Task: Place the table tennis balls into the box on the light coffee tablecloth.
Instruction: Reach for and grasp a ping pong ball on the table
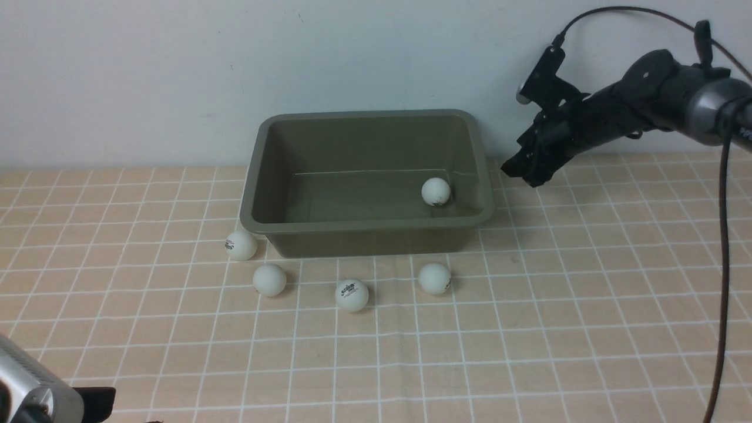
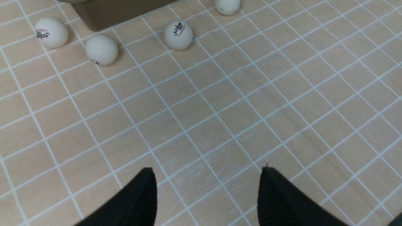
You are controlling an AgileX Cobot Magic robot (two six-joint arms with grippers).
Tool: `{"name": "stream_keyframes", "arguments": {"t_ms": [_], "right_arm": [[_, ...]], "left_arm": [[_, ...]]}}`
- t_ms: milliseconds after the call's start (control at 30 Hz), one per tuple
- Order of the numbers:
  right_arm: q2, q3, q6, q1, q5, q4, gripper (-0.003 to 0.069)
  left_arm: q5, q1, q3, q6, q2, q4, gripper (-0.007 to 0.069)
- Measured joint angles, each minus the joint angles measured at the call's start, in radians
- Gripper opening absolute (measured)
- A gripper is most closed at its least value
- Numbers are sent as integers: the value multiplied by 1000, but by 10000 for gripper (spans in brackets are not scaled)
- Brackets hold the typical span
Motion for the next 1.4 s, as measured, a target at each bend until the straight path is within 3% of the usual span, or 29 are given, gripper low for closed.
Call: {"name": "stream_keyframes", "arguments": {"t_ms": [200, 567, 733, 1400], "right_arm": [[19, 0, 19, 17, 11, 71, 424], [28, 0, 29, 108, -60, 55, 424], [31, 0, 83, 106, -71, 34, 424], [97, -2, 82, 105, -179, 97, 382]], "left_arm": [[0, 0, 0, 0, 0, 15, 363], [0, 0, 0, 0, 0, 18, 363], [7, 0, 0, -4, 0, 20, 363], [31, 0, 0, -10, 0, 20, 363]]}}
